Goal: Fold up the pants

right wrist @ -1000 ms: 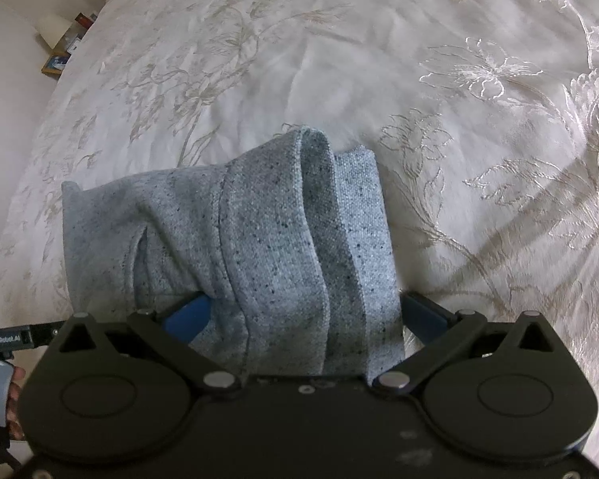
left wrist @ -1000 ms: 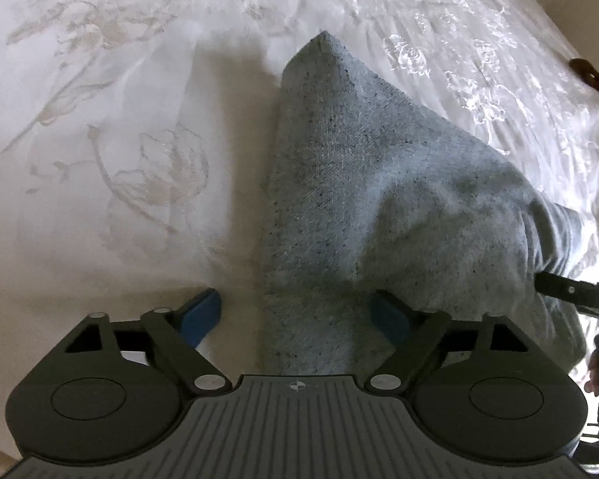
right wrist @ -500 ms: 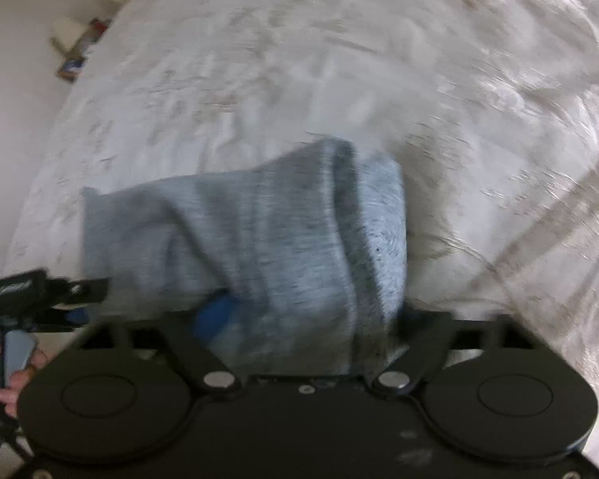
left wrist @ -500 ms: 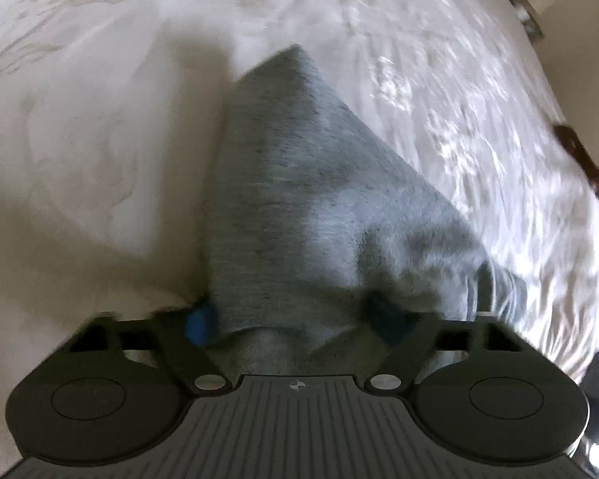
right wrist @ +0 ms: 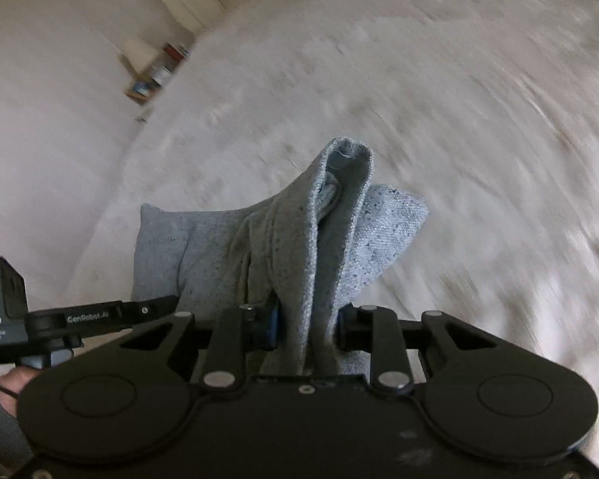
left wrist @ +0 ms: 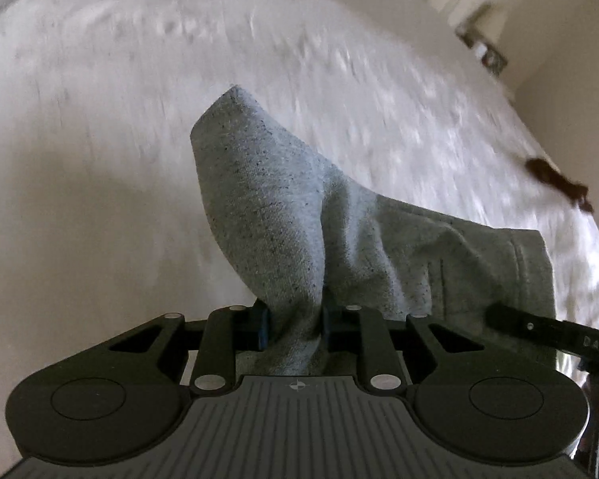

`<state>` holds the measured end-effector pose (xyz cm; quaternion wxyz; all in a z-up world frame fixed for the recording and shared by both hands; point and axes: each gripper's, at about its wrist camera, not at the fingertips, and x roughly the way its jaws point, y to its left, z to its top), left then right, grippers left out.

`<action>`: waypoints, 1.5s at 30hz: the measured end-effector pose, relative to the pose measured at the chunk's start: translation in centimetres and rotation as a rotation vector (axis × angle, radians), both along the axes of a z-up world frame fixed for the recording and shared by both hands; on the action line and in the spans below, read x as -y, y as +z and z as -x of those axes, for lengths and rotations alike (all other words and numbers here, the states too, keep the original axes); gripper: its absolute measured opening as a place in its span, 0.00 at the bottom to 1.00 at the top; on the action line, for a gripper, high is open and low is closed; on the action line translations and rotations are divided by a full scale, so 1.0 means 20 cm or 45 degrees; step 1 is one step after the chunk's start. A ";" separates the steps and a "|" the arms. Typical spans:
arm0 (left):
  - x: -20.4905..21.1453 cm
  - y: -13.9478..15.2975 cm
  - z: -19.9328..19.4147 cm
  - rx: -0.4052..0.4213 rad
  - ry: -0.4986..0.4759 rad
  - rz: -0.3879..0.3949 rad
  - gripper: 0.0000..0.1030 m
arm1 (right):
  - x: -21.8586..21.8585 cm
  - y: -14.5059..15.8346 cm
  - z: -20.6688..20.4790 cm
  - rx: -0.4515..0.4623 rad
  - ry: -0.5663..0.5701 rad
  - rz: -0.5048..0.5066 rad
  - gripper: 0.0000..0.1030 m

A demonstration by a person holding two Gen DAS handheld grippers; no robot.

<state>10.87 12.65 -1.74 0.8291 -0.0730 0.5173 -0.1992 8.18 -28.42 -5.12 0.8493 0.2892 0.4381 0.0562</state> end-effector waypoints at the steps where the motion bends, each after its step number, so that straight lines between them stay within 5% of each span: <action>1: -0.01 0.01 -0.07 0.011 0.013 -0.005 0.21 | 0.00 0.01 -0.09 0.018 0.007 -0.021 0.27; 6: -0.04 -0.09 -0.35 0.019 0.103 -0.156 0.24 | -0.03 -0.08 -0.49 0.045 0.051 0.012 0.38; 8: -0.07 -0.19 -0.44 -0.023 0.192 -0.282 0.24 | -0.01 -0.17 -0.64 -0.056 0.003 0.083 0.46; 12: -0.16 -0.23 -0.51 -0.086 0.330 -0.337 0.24 | 0.02 -0.29 -0.80 -0.294 -0.170 0.412 0.38; 15: -0.11 -0.18 -0.56 -0.012 0.294 -0.317 0.24 | 0.00 -0.16 -0.80 -0.133 -0.205 0.437 0.38; 19: 0.05 -0.21 -0.66 0.049 0.154 -0.309 0.24 | -0.15 -0.07 -0.86 0.093 0.003 0.463 0.37; 23: 0.13 -0.36 -0.77 0.003 0.122 -0.341 0.24 | -0.22 -0.19 -1.02 0.050 0.085 0.471 0.35; 26: 0.07 -0.49 -0.81 -0.097 0.138 -0.329 0.24 | -0.20 -0.34 -1.10 -0.106 0.008 0.512 0.24; 33: 0.07 -0.37 -0.71 -0.006 0.072 -0.344 0.24 | -0.17 -0.34 -1.04 -0.084 0.025 0.524 0.29; 39: 0.10 -0.22 -0.38 0.075 -0.072 -0.258 0.24 | -0.26 -0.14 -0.78 0.116 0.133 0.520 0.29; 45: 0.15 -0.35 -0.07 -0.022 -0.169 -0.296 0.25 | -0.34 -0.23 -0.50 -0.045 0.214 0.502 0.29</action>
